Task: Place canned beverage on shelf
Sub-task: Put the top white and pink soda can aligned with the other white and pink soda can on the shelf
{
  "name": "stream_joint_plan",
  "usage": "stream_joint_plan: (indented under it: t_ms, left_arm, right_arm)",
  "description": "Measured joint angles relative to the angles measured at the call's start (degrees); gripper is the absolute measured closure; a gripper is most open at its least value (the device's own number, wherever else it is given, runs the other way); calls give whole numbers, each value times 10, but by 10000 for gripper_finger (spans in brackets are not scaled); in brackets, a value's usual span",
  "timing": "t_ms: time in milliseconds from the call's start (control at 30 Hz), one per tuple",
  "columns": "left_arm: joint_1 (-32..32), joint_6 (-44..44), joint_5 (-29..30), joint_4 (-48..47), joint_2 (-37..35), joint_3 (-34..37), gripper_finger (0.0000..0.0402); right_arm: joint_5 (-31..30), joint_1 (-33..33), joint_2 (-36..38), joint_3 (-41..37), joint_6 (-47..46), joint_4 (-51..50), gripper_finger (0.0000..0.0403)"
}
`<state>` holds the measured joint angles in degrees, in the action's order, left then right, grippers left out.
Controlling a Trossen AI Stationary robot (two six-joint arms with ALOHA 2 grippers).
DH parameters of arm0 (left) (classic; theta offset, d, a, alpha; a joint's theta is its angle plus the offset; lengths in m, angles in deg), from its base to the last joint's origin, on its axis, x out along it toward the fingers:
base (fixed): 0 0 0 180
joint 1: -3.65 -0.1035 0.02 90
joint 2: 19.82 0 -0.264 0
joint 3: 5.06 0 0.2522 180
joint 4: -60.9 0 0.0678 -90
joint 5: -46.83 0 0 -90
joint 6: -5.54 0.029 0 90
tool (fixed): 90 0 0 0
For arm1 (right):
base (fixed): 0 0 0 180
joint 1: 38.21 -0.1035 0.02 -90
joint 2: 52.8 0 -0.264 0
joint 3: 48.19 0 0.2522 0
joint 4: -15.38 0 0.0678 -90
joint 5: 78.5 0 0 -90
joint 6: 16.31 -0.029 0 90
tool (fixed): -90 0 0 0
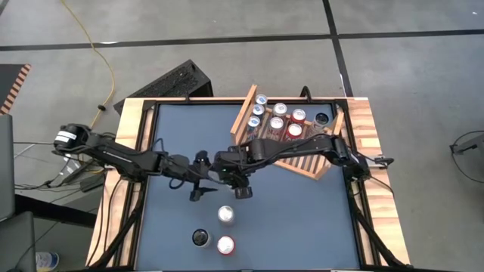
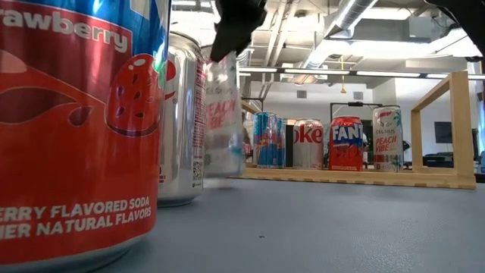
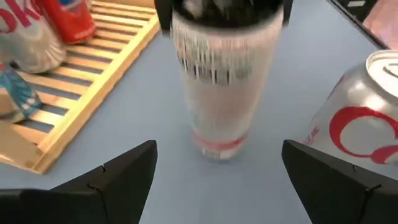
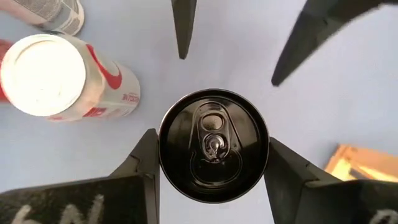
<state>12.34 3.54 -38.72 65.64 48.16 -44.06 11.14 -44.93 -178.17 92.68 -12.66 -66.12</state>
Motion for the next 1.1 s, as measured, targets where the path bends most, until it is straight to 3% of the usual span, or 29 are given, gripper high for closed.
stream_joint_plan:
  t_ms: [200, 333, 733, 833, 1100]
  left_arm:
    - [0, 0, 10, -43, -31, 0, 68]
    - [1, 2, 14, -49, -46, 1, 68]
    - [2, 2, 24, -51, -58, 0, 68]
    - [2, 2, 25, -45, -58, 0, 68]
    - [2, -7, 39, -42, -58, 0, 68]
  right_arm:
    - [-31, 1, 46, -2, -25, -55, 234]
    - [-65, 1, 113, -50, -62, -64, 234]
    - [-139, -3, 436, -433, -254, -7, 234]
    - [-166, 13, 504, -497, -270, 14, 234]
    - [-165, 114, 623, -617, -265, 3, 234]
